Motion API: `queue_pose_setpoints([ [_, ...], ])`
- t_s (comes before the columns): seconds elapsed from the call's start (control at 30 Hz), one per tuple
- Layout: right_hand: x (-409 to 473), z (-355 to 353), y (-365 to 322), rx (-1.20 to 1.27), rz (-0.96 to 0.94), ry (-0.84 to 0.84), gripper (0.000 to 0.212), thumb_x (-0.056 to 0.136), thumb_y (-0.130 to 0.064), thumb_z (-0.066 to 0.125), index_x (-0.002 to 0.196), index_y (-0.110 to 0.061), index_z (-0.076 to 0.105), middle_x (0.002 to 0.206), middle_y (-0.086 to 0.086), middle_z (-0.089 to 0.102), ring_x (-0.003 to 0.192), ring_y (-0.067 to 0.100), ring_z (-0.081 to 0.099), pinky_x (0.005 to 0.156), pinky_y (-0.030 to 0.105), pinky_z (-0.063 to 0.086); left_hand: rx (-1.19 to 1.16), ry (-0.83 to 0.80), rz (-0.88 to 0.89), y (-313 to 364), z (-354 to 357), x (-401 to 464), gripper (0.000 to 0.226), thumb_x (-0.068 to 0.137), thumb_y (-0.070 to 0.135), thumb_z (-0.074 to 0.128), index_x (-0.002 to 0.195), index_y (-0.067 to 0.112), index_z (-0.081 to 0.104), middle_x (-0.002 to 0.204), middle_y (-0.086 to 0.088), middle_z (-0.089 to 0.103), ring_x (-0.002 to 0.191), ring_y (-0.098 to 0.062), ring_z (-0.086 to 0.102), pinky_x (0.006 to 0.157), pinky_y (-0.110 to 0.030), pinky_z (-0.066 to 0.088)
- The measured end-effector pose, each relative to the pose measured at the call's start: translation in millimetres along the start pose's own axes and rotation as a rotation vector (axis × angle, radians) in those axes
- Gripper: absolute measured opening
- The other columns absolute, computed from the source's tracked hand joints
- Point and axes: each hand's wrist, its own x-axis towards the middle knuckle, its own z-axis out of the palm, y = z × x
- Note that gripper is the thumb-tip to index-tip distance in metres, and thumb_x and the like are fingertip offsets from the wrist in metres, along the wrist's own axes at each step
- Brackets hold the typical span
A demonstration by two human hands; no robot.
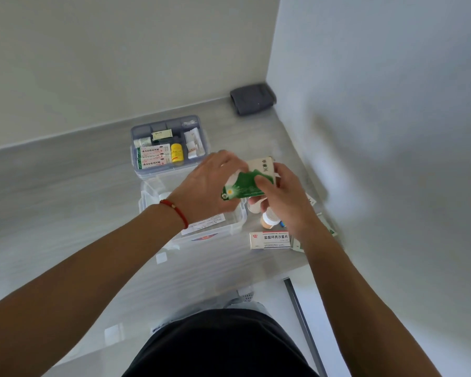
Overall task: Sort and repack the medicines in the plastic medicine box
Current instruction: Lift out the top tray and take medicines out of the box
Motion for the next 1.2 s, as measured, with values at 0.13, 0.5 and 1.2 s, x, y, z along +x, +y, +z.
queue_pose_setpoints([
  [0.13,17,-28,-2,0.162,0.052,0.127,0.024,0.100,-0.011,0.059,0.125,-0.008,0.059,0.103,0.014,0.076,0.072,0.023,0.075,0.057,0.032,0.057,-0.028,0.091,-0.078,-2,-5,3,0.053,0.085,0.037,0.073,0.132,0.022,0.054,0.144,-0.004,0.046,0.135,-0.021,0.038,0.112,-0.031,0.028],
  [0.5,124,-72,24,-0.119,0.233,0.013,0.030,0.102,-0.008,0.056,0.132,-0.012,0.059,0.114,0.013,0.069,0.085,0.023,0.070,0.072,0.032,0.061,-0.055,0.095,-0.560,-49,3,-57,0.037,0.083,0.007,0.066,0.119,0.013,0.065,0.122,-0.008,0.065,0.114,-0.029,0.058,0.098,-0.046,0.050],
  [1.2,188,-27,53,-1.259,0.069,-0.052,0.066,0.093,-0.055,0.058,0.139,-0.010,0.045,0.141,0.020,0.046,0.131,0.038,0.046,0.101,0.047,0.044,0.015,-0.290,-0.712,-55,60,-29,0.054,0.084,0.018,0.068,0.136,0.016,0.054,0.132,-0.009,0.055,0.123,-0.027,0.051,0.102,-0.041,0.046],
])
